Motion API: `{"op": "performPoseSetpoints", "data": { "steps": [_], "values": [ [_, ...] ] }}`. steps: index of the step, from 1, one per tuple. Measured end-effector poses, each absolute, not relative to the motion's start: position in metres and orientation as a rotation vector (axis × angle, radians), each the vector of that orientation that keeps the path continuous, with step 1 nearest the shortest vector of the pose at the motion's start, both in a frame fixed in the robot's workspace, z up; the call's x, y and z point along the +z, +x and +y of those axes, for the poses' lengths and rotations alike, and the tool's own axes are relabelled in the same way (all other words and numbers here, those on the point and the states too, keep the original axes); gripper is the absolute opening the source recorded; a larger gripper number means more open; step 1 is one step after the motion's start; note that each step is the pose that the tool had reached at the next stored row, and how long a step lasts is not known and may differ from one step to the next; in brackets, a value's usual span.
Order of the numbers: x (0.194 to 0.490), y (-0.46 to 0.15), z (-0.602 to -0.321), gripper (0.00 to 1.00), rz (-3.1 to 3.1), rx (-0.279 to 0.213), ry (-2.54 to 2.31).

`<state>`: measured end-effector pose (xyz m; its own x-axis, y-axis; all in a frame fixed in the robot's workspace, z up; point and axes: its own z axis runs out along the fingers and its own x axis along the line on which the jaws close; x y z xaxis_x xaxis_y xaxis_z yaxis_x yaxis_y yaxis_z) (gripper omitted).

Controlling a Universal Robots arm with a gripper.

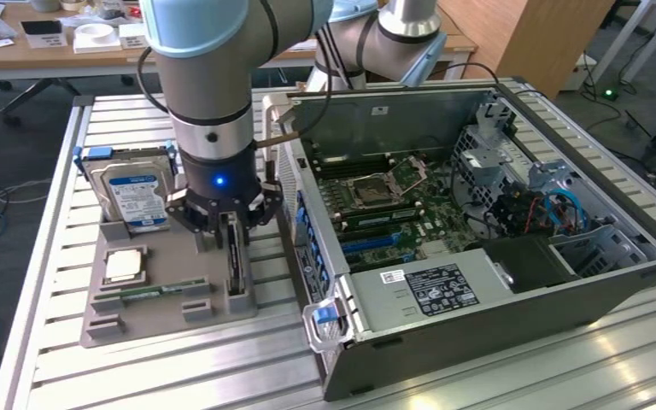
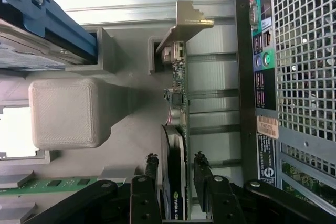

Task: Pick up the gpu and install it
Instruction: 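Pick up the gpu and move the gpu toward the slot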

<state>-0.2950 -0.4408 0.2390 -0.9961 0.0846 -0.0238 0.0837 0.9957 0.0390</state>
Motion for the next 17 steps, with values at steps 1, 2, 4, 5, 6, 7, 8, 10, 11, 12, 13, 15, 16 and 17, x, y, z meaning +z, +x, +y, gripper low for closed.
{"op": "performPoseSetpoints", "data": {
  "steps": [1,2,4,5,6,7,8,10,11,12,13,15,16,17],
  "values": [
    [0.2375,-0.295,-0.4408,0.42,3.113,0.059,0.131],
    [0.2363,-0.295,-0.4409,0.42,3.113,0.058,0.131],
    [0.2343,-0.295,-0.4409,0.42,3.113,0.057,0.131],
    [0.2341,-0.2951,-0.4409,0.42,3.113,0.056,0.131],
    [0.2341,-0.2951,-0.4409,0.42,3.113,0.056,0.131],
    [0.2337,-0.2951,-0.4409,0.42,3.113,0.056,0.131],
    [0.2327,-0.295,-0.4408,0.42,3.113,0.057,0.131],
    [0.2317,-0.2951,-0.4408,0.42,3.113,0.056,0.131],
    [0.2317,-0.2951,-0.4409,0.42,3.113,0.056,0.131],
    [0.2317,-0.2951,-0.4408,0.42,3.113,0.056,0.131],
    [0.2317,-0.2951,-0.4408,0.42,3.113,0.056,0.131],
    [0.2317,-0.295,-0.4409,0.42,3.113,0.056,0.131],
    [0.2317,-0.2951,-0.4408,0.42,3.113,0.056,0.131],
    [0.2317,-0.295,-0.4408,0.42,3.113,0.056,0.131]
  ]
}}
